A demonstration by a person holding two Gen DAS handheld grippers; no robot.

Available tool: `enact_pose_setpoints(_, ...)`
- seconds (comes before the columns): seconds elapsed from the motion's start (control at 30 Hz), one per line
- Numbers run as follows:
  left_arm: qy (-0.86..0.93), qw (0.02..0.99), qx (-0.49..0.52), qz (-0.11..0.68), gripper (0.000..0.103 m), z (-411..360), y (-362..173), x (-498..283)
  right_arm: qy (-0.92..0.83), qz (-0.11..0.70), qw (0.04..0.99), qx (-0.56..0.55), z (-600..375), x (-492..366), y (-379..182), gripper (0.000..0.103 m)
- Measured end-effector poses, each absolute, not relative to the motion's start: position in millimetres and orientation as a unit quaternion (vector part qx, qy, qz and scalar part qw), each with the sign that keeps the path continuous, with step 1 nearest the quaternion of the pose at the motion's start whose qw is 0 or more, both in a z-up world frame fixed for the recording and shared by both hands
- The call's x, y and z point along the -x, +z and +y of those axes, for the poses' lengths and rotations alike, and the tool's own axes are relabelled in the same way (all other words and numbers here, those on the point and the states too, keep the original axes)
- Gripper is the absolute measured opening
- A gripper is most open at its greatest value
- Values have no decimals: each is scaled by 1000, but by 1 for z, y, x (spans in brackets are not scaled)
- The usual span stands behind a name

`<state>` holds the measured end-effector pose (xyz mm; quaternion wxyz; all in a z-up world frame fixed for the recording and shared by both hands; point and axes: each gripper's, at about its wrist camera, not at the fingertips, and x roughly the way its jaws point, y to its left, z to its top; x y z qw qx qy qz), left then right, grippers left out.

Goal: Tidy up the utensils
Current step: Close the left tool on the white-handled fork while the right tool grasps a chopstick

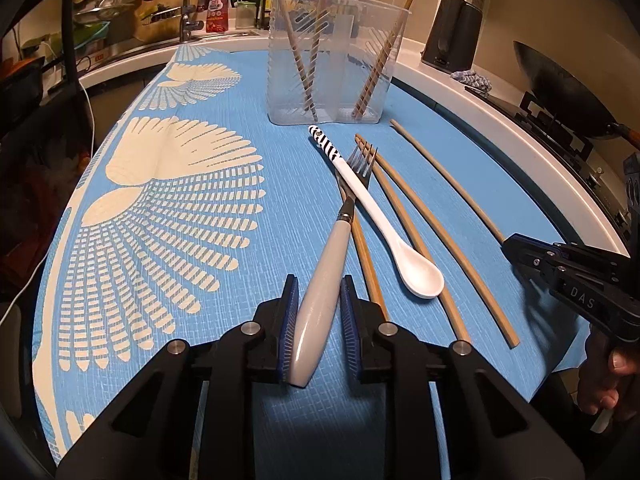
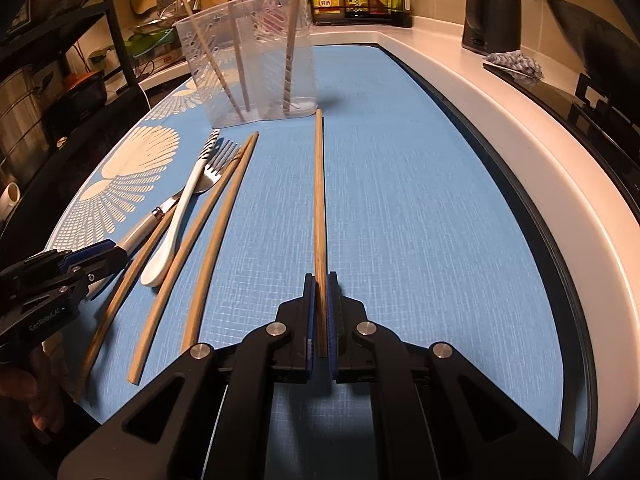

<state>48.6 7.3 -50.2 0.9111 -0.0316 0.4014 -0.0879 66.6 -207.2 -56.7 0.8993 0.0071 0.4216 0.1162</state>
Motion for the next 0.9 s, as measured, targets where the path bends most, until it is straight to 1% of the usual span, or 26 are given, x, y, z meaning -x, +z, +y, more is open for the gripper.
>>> enact_pose_setpoints(0.27, -62, 923, 32, 379, 20, 15, -43, -42, 97, 421, 902, -17, -216, -67, -57, 6)
enact_pose_setpoints(0.43, -47, 921, 38, 385, 20, 17, -48, -41, 98, 420, 902, -3, -214, -66, -57, 9)
enact_pose_setpoints(0.9, -43, 922, 45, 382, 21, 15, -51, -31, 99, 414, 905, -6, -218, -63, -58, 9)
